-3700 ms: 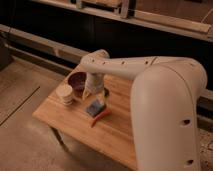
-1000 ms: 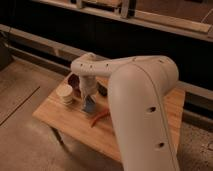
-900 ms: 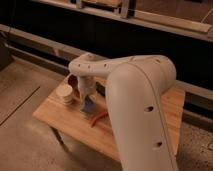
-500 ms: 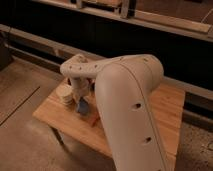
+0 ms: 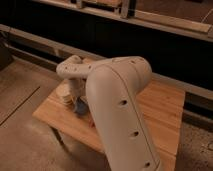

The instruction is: Wipe the white sponge on the table

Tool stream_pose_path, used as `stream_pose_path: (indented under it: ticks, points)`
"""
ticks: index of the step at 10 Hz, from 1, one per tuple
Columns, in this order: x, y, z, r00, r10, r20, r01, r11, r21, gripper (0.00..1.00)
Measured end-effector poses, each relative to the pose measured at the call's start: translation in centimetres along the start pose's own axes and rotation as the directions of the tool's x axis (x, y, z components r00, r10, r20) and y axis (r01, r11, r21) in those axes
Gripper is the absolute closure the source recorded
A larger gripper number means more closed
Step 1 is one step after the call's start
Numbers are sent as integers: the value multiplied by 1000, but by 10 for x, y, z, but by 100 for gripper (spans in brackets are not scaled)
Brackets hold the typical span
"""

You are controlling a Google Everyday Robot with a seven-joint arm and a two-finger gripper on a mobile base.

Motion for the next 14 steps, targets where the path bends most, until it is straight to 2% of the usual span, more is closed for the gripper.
stream_pose_path:
  ticks: [2,4,6,7,10,12,14]
  points:
    - [-17,-21,-1,1000,28,3,-28,1000,10,100]
    - [-32,-54,-2,997,82,-1,-82,997,14,100]
    - [-35,-82,7,991,132,-24,-131,991,15,100]
    - [-33,-88,13,988,149,-42,-149,989,11,100]
    - [-36,-86,23,987,148,-63,-148,989,13,100]
    - [-38,-67,25,993,103,-56,-102,995,16,100]
    - [-41,-39,17,998,45,-32,-44,999,16,100]
